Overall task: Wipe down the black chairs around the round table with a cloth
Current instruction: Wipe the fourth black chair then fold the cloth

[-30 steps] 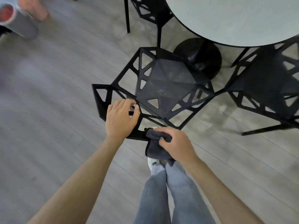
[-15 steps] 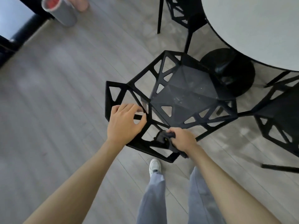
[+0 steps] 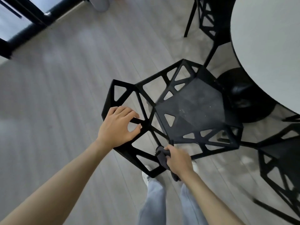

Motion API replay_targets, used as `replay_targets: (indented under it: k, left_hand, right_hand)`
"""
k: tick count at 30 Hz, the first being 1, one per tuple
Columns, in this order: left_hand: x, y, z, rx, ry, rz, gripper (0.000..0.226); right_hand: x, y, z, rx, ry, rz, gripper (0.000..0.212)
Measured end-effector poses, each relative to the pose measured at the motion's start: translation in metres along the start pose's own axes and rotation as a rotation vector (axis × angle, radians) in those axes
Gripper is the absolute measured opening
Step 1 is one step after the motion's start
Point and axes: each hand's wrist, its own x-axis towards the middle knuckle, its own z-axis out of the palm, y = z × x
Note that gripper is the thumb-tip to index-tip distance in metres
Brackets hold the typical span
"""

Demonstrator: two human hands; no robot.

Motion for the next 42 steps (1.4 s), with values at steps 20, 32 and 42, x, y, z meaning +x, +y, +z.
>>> replay_targets:
  k: [20,32,42]
  left_hand:
    - [0.000,-0.002,0.003,-0.049,0.027,-0.008,0.030]
    - [-0.001,-0.007,0.006,-0.023,0.038,-0.001,0.031]
    - [-0.001,-0.003,-0.001,-0.036,0.009,-0.022,0.029]
  right_hand:
    - [0.021,0.013,-0.024,-0.084,-0.209,-0.116,0.020]
    - [0.114,-0.055,0.018,0.325,0.120,0.038,0.027]
    - [-0.005,0.031,-0.007,-0.022,-0.080,-0.158,0.034]
